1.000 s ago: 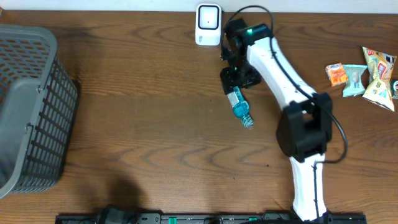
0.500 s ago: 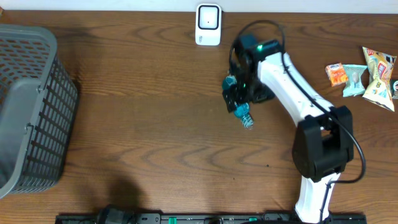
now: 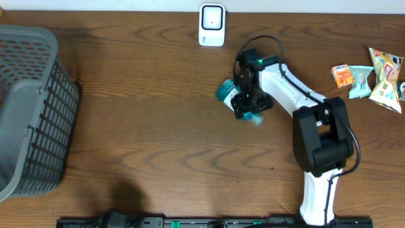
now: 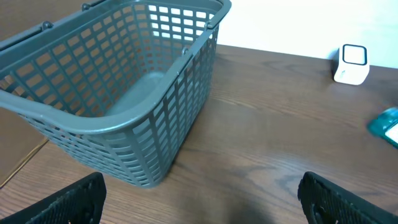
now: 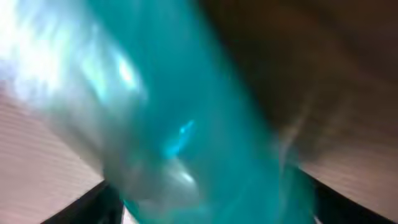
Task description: Scan the item barcode
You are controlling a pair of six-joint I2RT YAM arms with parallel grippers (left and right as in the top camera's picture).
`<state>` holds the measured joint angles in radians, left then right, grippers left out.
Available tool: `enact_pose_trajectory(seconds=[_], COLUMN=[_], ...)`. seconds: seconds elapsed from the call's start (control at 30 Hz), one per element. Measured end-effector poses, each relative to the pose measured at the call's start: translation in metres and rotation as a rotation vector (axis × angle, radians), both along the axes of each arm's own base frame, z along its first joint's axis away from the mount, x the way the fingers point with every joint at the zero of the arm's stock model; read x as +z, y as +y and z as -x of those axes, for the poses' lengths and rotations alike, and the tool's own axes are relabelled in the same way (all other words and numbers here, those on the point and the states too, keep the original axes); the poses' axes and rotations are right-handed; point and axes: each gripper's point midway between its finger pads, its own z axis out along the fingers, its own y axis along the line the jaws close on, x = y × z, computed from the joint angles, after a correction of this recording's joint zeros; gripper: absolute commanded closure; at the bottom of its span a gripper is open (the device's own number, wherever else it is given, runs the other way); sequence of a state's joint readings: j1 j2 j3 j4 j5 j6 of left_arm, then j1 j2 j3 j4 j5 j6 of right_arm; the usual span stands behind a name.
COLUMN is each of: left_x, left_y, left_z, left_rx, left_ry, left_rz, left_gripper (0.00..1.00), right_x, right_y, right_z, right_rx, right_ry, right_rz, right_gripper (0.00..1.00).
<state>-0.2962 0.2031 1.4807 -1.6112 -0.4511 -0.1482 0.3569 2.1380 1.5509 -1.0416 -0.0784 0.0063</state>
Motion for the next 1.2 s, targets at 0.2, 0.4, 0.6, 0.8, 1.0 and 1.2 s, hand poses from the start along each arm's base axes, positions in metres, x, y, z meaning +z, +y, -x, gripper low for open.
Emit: enact_pose_trajectory(seconds=[0.2, 0.4, 0.6, 0.8, 1.0, 1.2], left_x=[0.000, 0.000, 0.000, 0.000, 0.000, 0.000], left_y=[0.000, 0.000, 0.000, 0.000, 0.000, 0.000], left_z=[0.000, 0.000, 0.000, 0.000, 0.000, 0.000], left_rx=[0.000, 0.000, 0.000, 0.000, 0.000, 0.000], left_ry=[0.000, 0.000, 0.000, 0.000, 0.000, 0.000], left_rz=[0.000, 0.000, 0.000, 0.000, 0.000, 0.000], left_gripper=[0.02, 0.02, 0.02, 0.02, 0.02, 0.02], right_x=[-0.004, -0.003, 0.010, 0.041, 0.034, 0.006], right_y=[-0.002, -0.002, 0.000, 0.022, 0.026, 0.025], right_z=[0.003, 0.005, -0.002, -0.044, -0.058, -0.054], right_rx=[0.022, 0.027, 0.051, 0.176, 0.314, 0.352], right_ry=[0.024, 0.044, 0.092, -0.056, -0.094, -0.028], right_rz=[0.012, 0.018, 0.032, -0.098, -0.240, -0.289], right_gripper=[0.53, 0.34, 0.07, 0.01, 0.01, 0.21])
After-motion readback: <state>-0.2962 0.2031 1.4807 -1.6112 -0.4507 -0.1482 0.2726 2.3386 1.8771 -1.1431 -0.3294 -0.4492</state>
